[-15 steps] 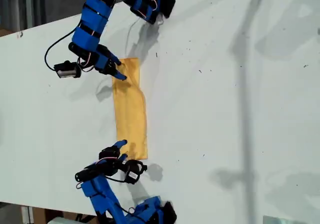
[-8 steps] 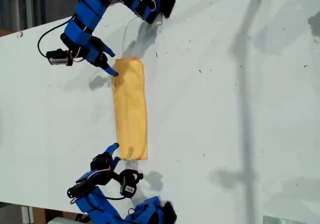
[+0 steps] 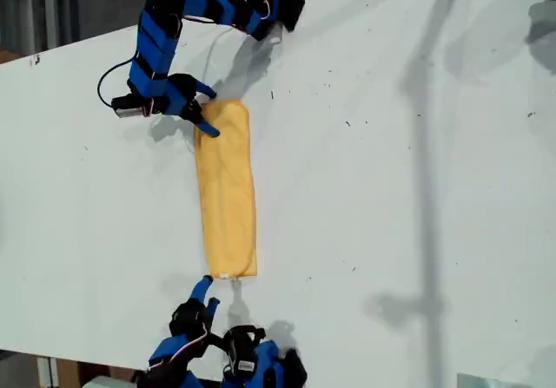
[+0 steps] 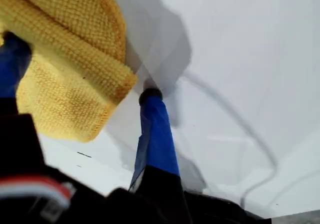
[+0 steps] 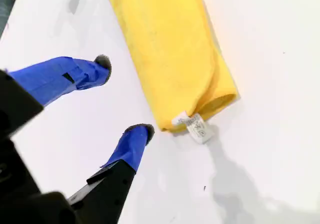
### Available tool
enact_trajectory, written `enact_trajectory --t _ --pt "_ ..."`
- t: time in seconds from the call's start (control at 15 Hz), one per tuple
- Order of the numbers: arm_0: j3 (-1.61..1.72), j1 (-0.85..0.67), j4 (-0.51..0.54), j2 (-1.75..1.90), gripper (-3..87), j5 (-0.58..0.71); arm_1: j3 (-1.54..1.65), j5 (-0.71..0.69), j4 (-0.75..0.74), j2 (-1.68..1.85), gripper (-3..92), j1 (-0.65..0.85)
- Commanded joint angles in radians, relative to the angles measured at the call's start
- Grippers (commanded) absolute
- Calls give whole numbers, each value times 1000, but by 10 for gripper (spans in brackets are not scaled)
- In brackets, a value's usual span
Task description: Grasp corners of a square towel and fold twice.
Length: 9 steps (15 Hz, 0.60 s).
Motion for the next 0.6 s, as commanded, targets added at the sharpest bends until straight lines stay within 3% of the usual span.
enact_trajectory --t 0.0,0.2,0.4,0.47,0.53 --pt "133 40 -26 213 203 -55 8 -11 2 75 404 17" --pt "342 89 -63 426 200 -143 40 -3 -14 66 354 3" --pt "566 143 -17 793 209 -244 158 0 -117 20 346 11" --pt "621 161 -9 867 209 -264 201 0 -126 51 296 31" --pt "657 186 -20 882 208 -290 270 2 -155 107 131 63"
